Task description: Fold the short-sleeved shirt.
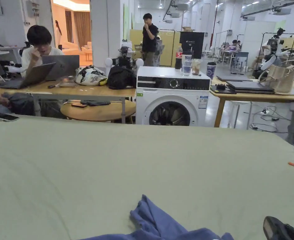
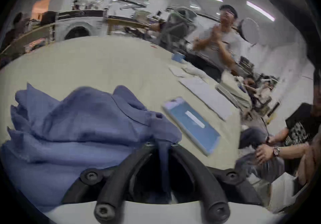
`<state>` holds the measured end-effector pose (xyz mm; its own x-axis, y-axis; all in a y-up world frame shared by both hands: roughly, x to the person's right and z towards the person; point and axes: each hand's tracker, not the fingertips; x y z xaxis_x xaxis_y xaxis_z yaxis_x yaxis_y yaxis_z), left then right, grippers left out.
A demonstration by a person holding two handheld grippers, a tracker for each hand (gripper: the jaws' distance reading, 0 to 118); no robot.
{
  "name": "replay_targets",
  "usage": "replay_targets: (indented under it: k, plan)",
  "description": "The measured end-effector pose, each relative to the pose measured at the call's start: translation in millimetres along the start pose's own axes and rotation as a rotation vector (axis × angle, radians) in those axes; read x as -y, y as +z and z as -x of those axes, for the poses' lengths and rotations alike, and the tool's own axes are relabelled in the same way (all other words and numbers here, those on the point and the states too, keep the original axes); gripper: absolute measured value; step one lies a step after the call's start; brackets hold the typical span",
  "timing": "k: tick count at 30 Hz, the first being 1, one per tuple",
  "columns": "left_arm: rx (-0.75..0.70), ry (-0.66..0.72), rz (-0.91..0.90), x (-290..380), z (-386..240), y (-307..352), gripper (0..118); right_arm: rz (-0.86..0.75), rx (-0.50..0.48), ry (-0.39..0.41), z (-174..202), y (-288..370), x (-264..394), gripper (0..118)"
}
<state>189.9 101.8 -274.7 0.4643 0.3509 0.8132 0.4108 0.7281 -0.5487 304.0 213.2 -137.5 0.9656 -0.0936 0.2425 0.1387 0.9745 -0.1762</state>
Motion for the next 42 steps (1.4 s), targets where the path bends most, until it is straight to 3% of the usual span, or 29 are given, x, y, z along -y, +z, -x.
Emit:
replay_targets:
  k: [1,2,4,7,13,16,20,27,32,35,38,42]
  plan:
    - [0.027,-0.006,-0.018,2.3,-4.7,1.1,36,0.007,0.009,0.005,-1.5,0.6,1.0,0]
    - [0.050,-0.008,-0.035,1.6,-19.6,7.2,51,0.015,0.009,0.007,-2.3,0.7,1.7,0]
    - [0.113,-0.011,-0.128,-3.2,-16.6,32.8,51,0.027,0.009,0.013,-2.5,0.7,1.8,0]
    - [0.003,-0.043,-0.272,-15.7,5.7,84.5,51,0.032,-0.012,0.018,2.6,0.1,-0.5,0]
    - [-0.403,0.006,-0.575,-29.1,82.0,250.1,50,0.013,-0.083,0.048,33.4,-12.2,-11.0,0]
    - [-0.594,0.015,-0.621,-13.3,96.1,305.2,40,0.003,-0.123,0.081,53.9,-21.7,-15.2,0]
    - [-0.759,0.003,-0.637,9.0,107.5,357.5,0,0.002,-0.152,0.095,75.5,-33.9,-16.5,0]
    - [-0.835,0.010,-0.584,44.1,109.1,392.1,0,0.032,-0.186,0.062,90.6,-41.5,-10.4,0]
    - [-0.759,0.193,-0.519,52.1,140.6,406.1,0,0.048,-0.190,0.062,90.6,-37.8,-6.2,0]
    - [-0.652,0.358,-0.359,51.2,179.2,402.5,56,0.058,-0.191,0.049,86.2,-33.7,-1.4,0]
    - [-0.597,0.482,-0.254,61.5,224.2,389.1,59,0.075,-0.191,0.030,79.1,-31.2,6.3,0]
    - [-0.677,0.516,-0.076,81.3,264.0,356.1,59,0.102,-0.175,0.024,66.3,-27.8,15.3,0]
